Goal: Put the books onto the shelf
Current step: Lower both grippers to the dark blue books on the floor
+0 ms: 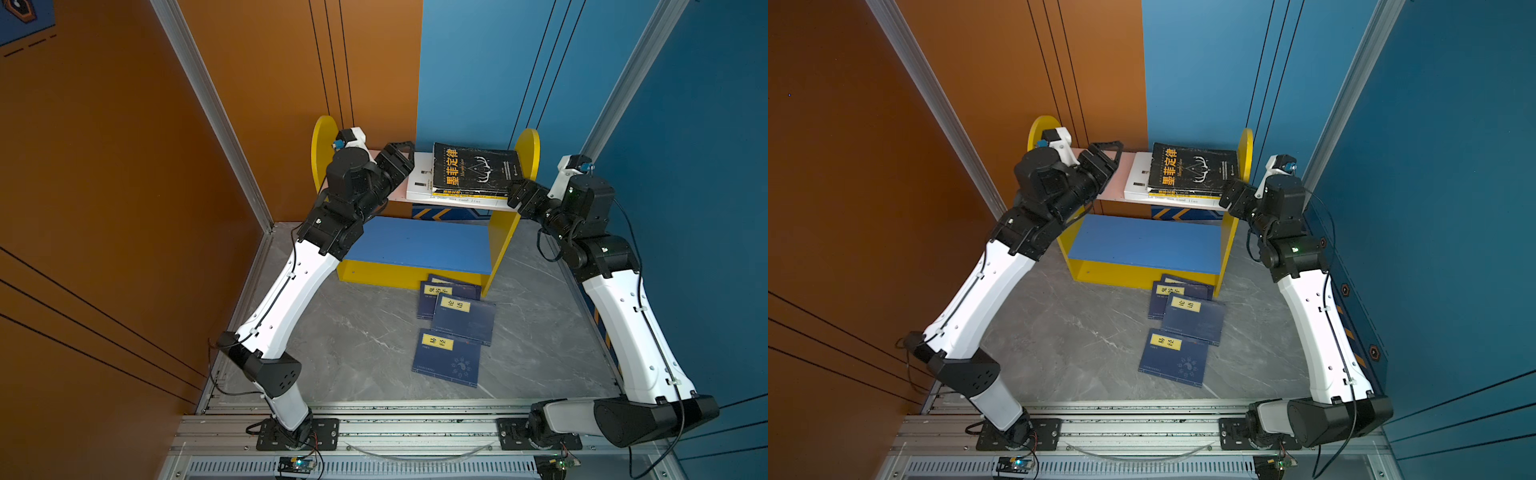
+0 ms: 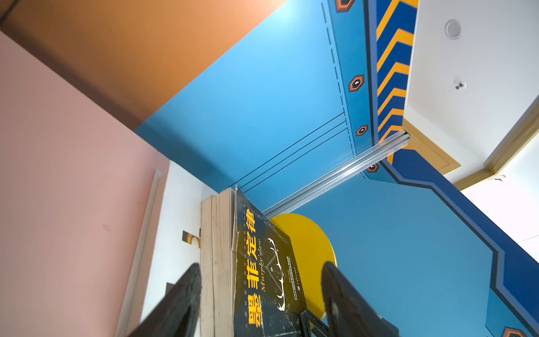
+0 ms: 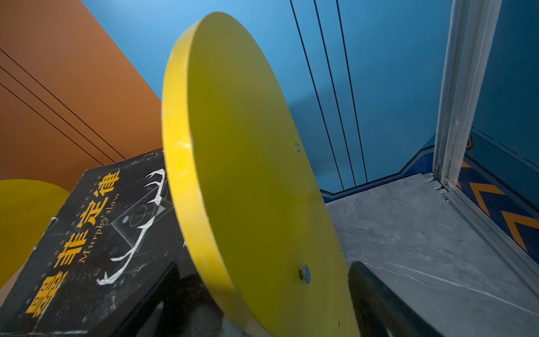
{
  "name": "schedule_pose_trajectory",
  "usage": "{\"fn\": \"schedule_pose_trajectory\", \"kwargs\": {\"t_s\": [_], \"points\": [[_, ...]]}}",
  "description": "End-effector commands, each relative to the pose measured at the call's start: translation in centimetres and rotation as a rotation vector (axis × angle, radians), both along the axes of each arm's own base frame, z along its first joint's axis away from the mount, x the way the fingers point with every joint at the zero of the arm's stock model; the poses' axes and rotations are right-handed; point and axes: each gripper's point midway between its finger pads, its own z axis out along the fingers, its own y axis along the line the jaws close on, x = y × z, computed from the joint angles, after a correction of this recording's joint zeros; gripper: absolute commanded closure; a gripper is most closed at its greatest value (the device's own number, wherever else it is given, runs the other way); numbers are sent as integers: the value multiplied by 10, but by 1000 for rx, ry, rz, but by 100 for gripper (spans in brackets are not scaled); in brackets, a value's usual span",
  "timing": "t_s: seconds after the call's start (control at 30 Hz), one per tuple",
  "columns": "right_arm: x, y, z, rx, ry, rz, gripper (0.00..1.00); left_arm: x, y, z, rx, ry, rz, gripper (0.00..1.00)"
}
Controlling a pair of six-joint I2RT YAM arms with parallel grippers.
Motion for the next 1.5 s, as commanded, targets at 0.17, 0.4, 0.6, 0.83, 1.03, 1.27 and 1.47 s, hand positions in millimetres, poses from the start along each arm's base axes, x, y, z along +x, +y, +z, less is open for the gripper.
{"fn": "schedule_pose_trajectory", "kwargs": {"t_s": [0.17, 0.4, 0.6, 0.83, 1.03, 1.27, 1.47], "points": [[-18, 31, 38, 3, -74, 190, 1, -50, 27, 4, 225, -170, -35, 23], [-67, 44, 75, -7, -177, 265, 0, -94, 33, -40, 385, -180, -154, 15], [-101, 22, 13, 14, -21, 156, 0, -112, 29, -136, 487, 4, -250, 10], [-145, 2, -101, 100, 252, 45, 1, -132, 13, -262, 608, 246, -350, 10], [-172, 8, -205, 193, 464, 33, 3, -147, -10, -341, 728, 400, -496, 13], [-196, 27, -288, 244, 640, 66, 4, -162, -35, -395, 841, 487, -627, 19], [-218, 43, -346, 223, 800, 104, 7, -173, -51, -433, 897, 552, -734, 24]]}}
